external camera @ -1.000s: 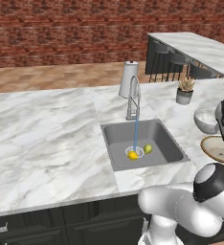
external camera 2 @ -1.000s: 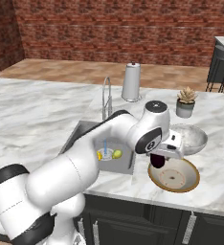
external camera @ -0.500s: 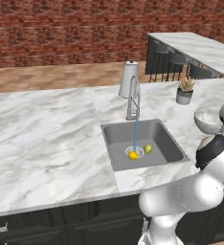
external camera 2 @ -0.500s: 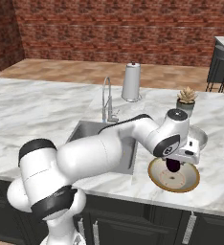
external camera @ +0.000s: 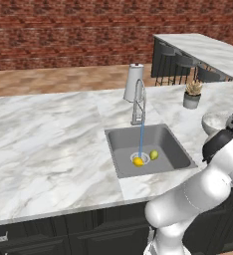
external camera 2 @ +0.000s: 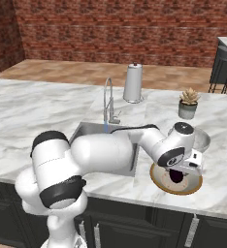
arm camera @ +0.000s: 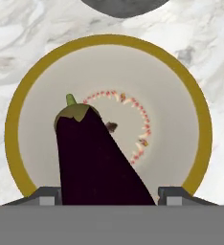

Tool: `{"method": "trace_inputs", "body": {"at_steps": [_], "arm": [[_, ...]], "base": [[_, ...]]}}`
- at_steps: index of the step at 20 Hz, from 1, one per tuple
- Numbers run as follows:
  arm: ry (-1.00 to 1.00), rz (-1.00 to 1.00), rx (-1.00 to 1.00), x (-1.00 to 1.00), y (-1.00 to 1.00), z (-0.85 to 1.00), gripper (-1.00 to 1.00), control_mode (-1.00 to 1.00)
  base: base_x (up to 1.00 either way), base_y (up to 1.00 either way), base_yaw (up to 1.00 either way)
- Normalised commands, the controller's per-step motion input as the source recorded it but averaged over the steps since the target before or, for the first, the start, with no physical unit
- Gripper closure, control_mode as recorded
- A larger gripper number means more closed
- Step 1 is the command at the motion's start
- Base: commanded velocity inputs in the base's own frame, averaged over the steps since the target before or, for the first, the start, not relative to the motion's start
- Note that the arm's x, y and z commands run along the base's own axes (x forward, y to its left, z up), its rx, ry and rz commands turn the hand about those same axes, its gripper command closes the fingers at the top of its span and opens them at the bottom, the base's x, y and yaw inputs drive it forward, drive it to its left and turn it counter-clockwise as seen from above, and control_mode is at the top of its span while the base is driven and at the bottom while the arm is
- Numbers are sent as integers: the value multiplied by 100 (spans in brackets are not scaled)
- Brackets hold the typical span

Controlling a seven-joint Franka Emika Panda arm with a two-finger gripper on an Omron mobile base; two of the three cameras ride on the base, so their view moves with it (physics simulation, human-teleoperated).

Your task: Pick the lemons from the sink and place them in one bowl. Place the eggplant in the other bowl. Then turn off the sink faucet.

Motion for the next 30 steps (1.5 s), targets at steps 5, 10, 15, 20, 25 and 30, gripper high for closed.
{"method": "trace_inputs", "body": {"at_steps": [5,10,15,20,25,30], "arm": [[0,0,0,27,0,-23,100,-100],[0,0,0,35,0,-4,100,-100],[0,0,0,7,0,-13,100,-100],[0,0,0,0,-7,-19,100,-100],[-2,0,0,0,-1,-11,100,-100],[-1,0,0,0,0,-5,-100,-100]], "base": [[0,0,0],[0,0,0],[0,0,0],[0,0,0],[0,0,0],[0,0,0]]}}
